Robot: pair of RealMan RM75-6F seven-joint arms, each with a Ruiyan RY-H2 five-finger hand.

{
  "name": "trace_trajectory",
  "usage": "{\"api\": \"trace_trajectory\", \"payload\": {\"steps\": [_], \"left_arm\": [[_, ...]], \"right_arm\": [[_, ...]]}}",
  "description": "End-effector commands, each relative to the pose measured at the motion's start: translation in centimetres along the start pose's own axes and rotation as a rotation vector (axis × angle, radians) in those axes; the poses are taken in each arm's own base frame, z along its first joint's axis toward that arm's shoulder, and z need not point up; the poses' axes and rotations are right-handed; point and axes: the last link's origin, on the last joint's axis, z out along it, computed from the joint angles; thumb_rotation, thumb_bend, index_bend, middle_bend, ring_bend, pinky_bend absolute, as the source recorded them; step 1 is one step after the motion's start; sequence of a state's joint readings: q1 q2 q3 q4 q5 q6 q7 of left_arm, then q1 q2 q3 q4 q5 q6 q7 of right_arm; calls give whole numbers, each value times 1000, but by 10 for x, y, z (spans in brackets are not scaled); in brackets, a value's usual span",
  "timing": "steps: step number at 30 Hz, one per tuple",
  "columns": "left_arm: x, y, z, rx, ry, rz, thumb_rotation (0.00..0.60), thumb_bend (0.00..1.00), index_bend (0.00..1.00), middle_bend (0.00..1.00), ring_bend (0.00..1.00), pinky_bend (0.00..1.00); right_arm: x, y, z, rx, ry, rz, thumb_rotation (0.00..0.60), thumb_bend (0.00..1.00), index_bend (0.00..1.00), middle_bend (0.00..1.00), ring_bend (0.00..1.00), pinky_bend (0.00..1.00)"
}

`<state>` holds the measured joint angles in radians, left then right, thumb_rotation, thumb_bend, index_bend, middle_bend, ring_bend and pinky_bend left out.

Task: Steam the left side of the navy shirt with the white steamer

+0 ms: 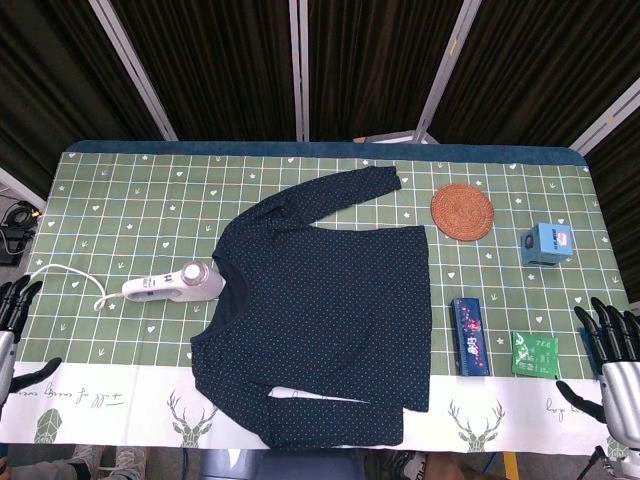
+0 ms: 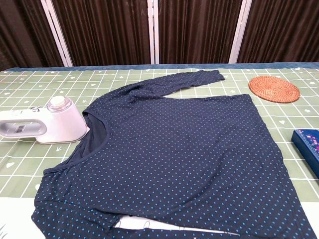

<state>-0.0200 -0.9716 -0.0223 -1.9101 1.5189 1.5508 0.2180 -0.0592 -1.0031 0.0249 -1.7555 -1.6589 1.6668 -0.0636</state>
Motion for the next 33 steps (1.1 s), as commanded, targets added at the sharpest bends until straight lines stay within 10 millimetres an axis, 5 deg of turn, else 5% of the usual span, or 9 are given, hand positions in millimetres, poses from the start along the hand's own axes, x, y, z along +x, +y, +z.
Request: {"api": "trace_trajectory", "payload": {"steps": [1,10,16,19,25,33], "left_arm": [[0,0,0,-2,-4,-2,600,0,0,0,0,0],[-16,3,14,-28,-39,13,600,0,0,0,0,0],[-43,18,49,-101,-86,-36,600,0,0,0,0,0],[-69,36,86,-151,-137,-48,600,3,0,0,0,0],[-101,56,123,-169,-197,-33,600,282,0,0,0,0],[-128,77,149,-178,-234,-42,600,294,0,0,0,0]], "right_arm": [[1,0,0,2,0,3,600,0,0,0,0,0],[0,0,0,4,-7,15,600,0,0,0,0,0],[-3,0,3,-3,-25,21,600,0,0,0,0,0],[-7,1,8,-14,-43,17,600,0,0,0,0,0],[-11,4,12,-33,-59,9,600,0,0,0,0,0],[-14,9,17,-59,-71,14,600,0,0,0,0,0]]}}
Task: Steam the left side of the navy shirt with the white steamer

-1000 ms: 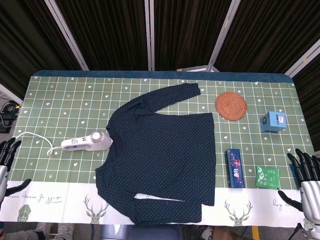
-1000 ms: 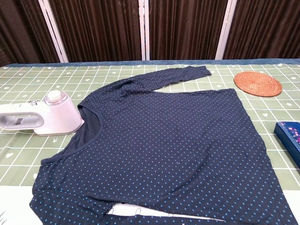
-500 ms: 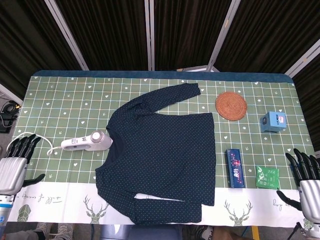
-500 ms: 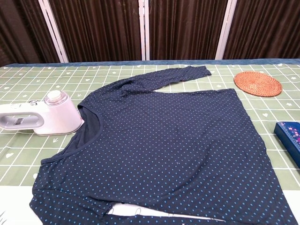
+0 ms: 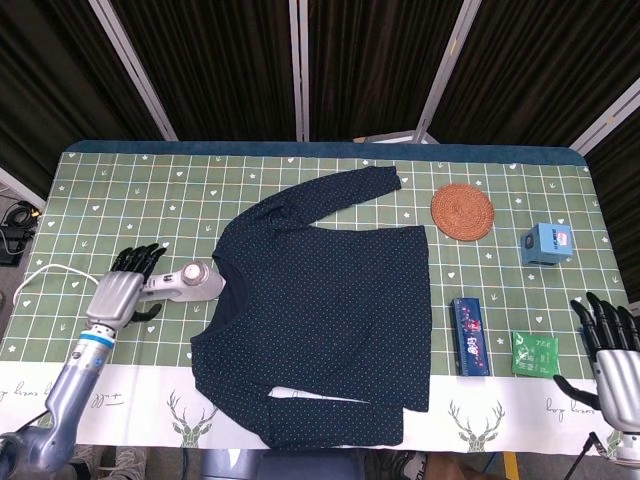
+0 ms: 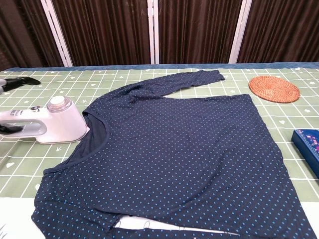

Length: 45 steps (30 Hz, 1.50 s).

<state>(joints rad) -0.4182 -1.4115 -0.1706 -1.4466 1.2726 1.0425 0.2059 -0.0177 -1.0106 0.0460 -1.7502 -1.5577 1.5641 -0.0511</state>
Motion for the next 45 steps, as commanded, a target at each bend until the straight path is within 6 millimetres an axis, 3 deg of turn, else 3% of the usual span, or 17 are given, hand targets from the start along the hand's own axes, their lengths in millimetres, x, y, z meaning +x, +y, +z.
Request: {"api": "trace_trajectory", "payload": {"steps": [1,28,38,40,41,42,45], "left_arm": [[-5,6,13,-4,-2,-4,600,294,0,0,0,0],[-16,0,62,98,-5,-8,600,297,0,0,0,0],[-16,-7,69,125,-2,-7,600,302,0,10,9,6],[-15,-7,69,129,15,-3,600,304,31,134,123,98],[-15,-8,69,128,18,-1,600,306,101,265,246,224],[-15,-8,69,127,18,-2,600,307,205,397,368,374],[-15,-10,69,116,13,1,600,307,505,649,593,703]], "right_arm": [[-1,2,1,-7,-2,0,600,0,0,0,0,0],[-3,8,7,-21,-13,13,600,0,0,0,0,0],[-4,8,8,-25,-13,13,600,0,0,0,0,0],[-4,8,8,-25,-15,13,600,0,0,0,0,0],[-4,8,8,-25,-16,13,600,0,0,0,0,0],[-5,8,9,-25,-17,13,600,0,0,0,0,0],[-5,8,8,-24,-17,14,600,0,0,0,0,0]]}}
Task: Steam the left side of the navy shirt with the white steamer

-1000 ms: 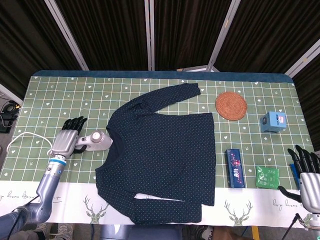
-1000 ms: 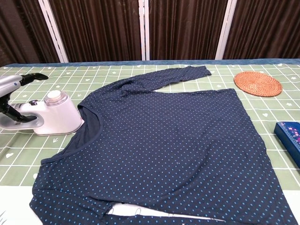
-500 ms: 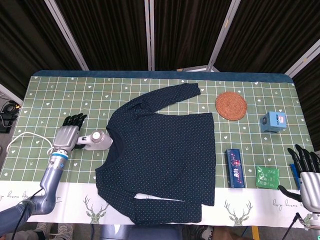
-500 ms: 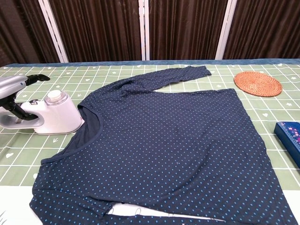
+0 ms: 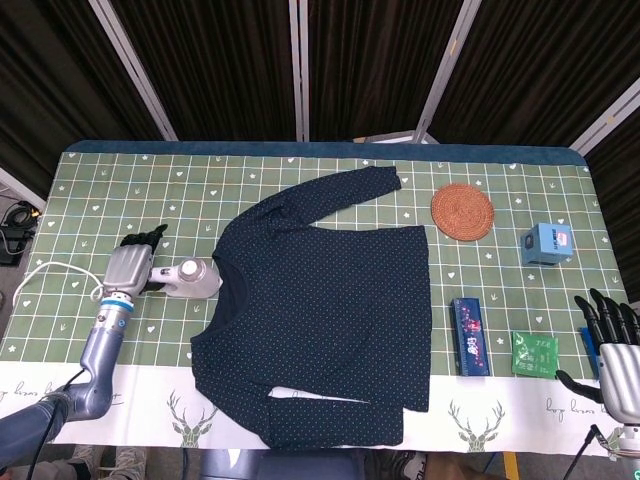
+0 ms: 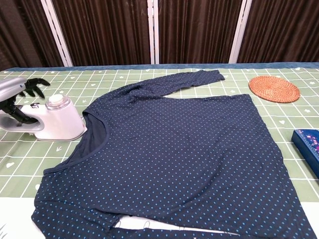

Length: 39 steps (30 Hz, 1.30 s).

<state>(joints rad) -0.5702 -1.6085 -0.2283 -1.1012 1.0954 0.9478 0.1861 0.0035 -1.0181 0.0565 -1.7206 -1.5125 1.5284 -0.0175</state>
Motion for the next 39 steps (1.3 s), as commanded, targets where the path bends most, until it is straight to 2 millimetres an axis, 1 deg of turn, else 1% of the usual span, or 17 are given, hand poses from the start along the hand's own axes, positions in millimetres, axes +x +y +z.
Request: {"api": "trace_trajectory", "payload": {"steps": [1,2,5,7,8,10,16,19,20,24,28,32,35,39], "left_arm": [[0,-2,0,-13,-6,6,600,308,572,700,638,761],[0,-2,0,-16,-7,5,600,308,661,762,692,831],[0,-4,-1,-26,-13,7,600,315,834,839,758,935],[1,-5,-1,-36,-12,16,600,342,892,862,778,965],[2,-5,-1,-41,-10,17,600,372,934,881,793,983],[4,-6,-2,-52,-1,11,600,410,977,903,812,999],[14,-3,-7,-126,12,-30,600,421,989,911,823,1000],[25,6,-11,-196,32,-81,600,421,989,912,823,1000],[29,12,-12,-225,40,-95,600,421,989,912,823,1000],[37,28,-13,-297,50,-109,600,421,989,911,823,1000],[38,52,-6,-350,28,-94,600,421,989,912,823,1000],[33,82,3,-401,8,-57,600,421,989,912,823,1000],[28,100,6,-429,3,-40,600,421,989,912,823,1000],[16,132,11,-479,-12,-24,600,420,989,912,823,1000]], "right_arm": [[0,0,0,1,-1,2,600,0,0,0,0,0],[0,0,0,1,-1,3,600,0,0,0,0,0],[-1,-1,0,2,-4,6,600,0,0,0,0,0],[-1,-1,0,3,-7,5,600,0,0,0,0,0],[-1,-1,0,4,-7,4,600,0,0,0,0,0],[-2,-2,-1,5,-7,2,600,0,0,0,0,0],[-3,-2,0,5,-8,-2,600,0,0,0,0,0],[-3,-3,0,3,-7,-4,600,0,0,0,0,0],[-2,-2,0,2,-5,-4,600,0,0,0,0,0],[-2,-2,1,-3,-2,-2,600,0,0,0,0,0],[-1,0,1,-10,0,0,600,0,0,0,0,0],[-1,0,1,-12,1,1,600,0,0,0,0,0],[-1,0,1,-10,0,-1,600,0,0,0,0,0],[0,2,2,-18,3,5,600,0,0,0,0,0]]}}
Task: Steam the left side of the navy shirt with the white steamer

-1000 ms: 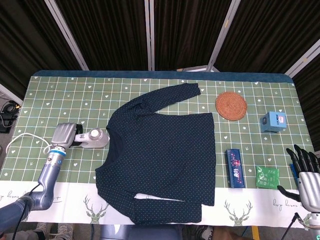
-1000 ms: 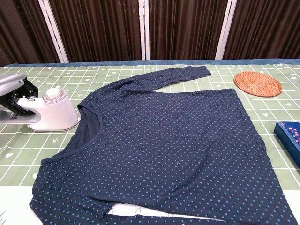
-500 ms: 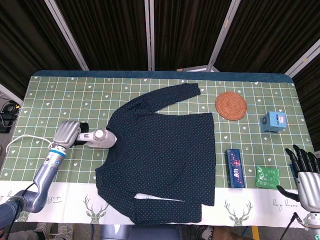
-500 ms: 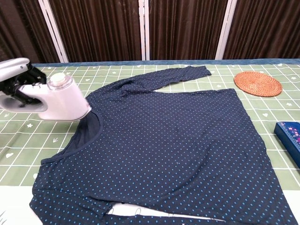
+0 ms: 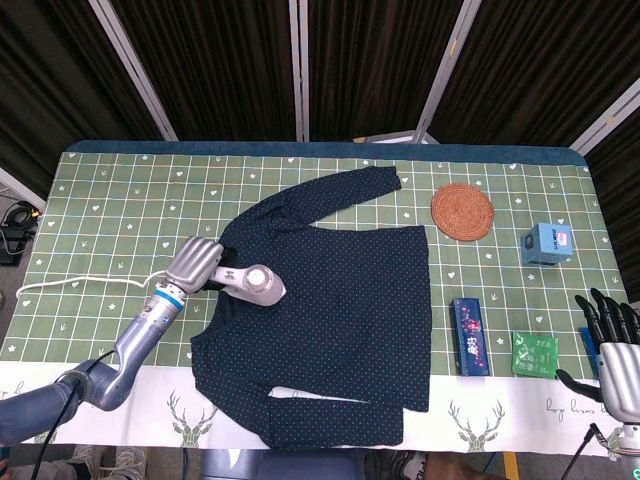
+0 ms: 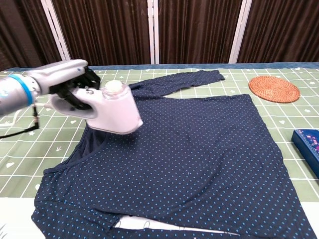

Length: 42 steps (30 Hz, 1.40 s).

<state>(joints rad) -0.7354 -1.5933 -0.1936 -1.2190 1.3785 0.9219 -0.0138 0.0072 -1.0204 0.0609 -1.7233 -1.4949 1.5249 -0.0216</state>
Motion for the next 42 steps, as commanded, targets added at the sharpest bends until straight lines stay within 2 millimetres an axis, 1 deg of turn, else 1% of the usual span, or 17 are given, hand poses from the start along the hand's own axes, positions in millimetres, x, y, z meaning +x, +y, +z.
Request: {"api": "trace_trajectory", "payload": {"steps": [1,4,7,11,15,26,34,42], "left_arm": [[-12,26,18,-49,-19,20,600,420,989,912,823,1000],[-22,40,26,-70,-18,32,600,421,989,912,823,1000],[-32,50,30,-84,-23,35,600,421,989,911,823,1000],[-47,59,33,-98,-44,37,600,420,989,912,823,1000],[-57,66,32,-117,-63,38,600,419,989,912,823,1000],[-68,86,26,-197,-94,55,600,416,989,912,823,1000],[-69,102,18,-267,-84,74,600,416,989,912,823,1000],[-70,115,10,-312,-132,69,600,411,989,912,823,1000]], "right_arm": [[1,2,1,-10,2,6,600,0,0,0,0,0],[2,4,2,-17,2,12,600,0,0,0,0,0],[3,6,2,-20,1,18,600,0,0,0,0,0],[4,7,2,-18,1,25,600,0,0,0,0,0],[6,9,2,-23,7,33,600,0,0,0,0,0],[10,11,0,-28,21,43,600,0,0,0,0,0],[10,12,0,-29,24,44,600,0,0,0,0,0],[10,11,0,-29,22,41,600,0,0,0,0,0]]}}
